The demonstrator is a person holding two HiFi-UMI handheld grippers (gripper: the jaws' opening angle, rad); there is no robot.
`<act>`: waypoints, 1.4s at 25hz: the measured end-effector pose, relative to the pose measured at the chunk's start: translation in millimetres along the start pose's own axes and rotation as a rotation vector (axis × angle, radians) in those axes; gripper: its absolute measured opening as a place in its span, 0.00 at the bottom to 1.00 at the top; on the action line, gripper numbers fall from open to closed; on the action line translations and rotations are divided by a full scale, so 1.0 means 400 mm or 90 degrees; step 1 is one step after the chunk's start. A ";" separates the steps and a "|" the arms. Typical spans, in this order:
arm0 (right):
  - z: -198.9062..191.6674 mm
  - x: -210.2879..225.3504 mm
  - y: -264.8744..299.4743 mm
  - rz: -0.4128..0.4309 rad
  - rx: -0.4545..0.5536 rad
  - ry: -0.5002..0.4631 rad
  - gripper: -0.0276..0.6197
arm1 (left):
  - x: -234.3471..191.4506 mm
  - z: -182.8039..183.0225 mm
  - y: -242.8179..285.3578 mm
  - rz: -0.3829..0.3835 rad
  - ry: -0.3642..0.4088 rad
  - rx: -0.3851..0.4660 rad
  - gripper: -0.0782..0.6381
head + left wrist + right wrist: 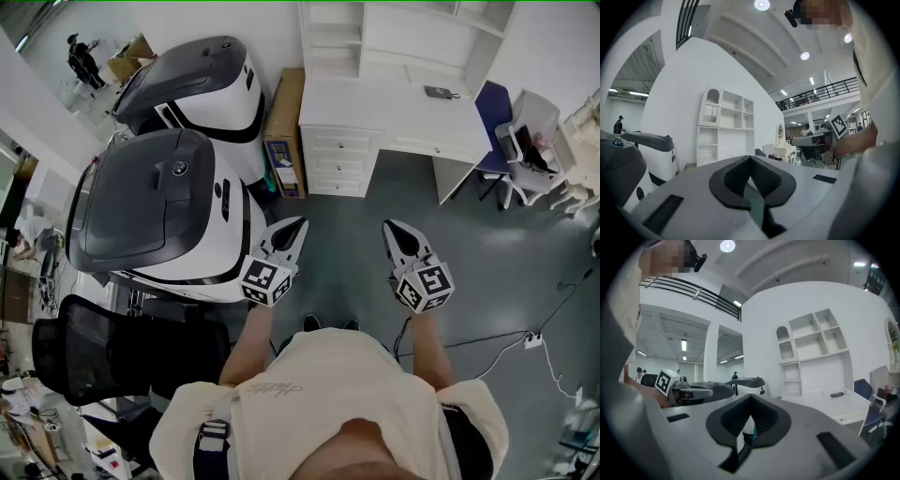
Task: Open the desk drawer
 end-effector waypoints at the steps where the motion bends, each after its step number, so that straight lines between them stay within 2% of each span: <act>1: 0.001 -0.002 0.007 0.002 0.000 0.002 0.03 | -0.006 0.003 0.002 -0.001 0.002 0.001 0.11; 13: -0.017 -0.034 0.094 -0.016 -0.018 0.012 0.03 | -0.087 -0.021 0.023 -0.047 0.002 -0.004 0.11; 17: -0.059 -0.046 0.109 -0.040 -0.027 0.032 0.03 | -0.115 -0.047 0.019 -0.062 -0.009 0.001 0.11; 23: -0.087 -0.061 0.108 -0.060 -0.049 0.040 0.03 | -0.150 -0.112 0.009 -0.066 -0.045 -0.023 0.11; 28: -0.095 -0.005 0.132 -0.064 -0.058 0.037 0.03 | -0.181 -0.135 0.061 -0.049 -0.058 -0.026 0.11; 32: -0.104 0.068 0.180 -0.047 -0.061 0.034 0.03 | -0.198 -0.152 0.135 -0.036 -0.057 -0.043 0.11; 35: -0.091 0.141 0.231 -0.030 -0.055 0.017 0.03 | -0.215 -0.131 0.214 -0.025 -0.047 -0.047 0.11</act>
Point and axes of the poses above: the fingertips, and each gripper's own axes: y forward along the fingers, x to its right, z out of its top, the point moved 4 cm from there along -y, backward along the fingers, and after that the axes turned 3 degrees about y, right-handed, at the moved point
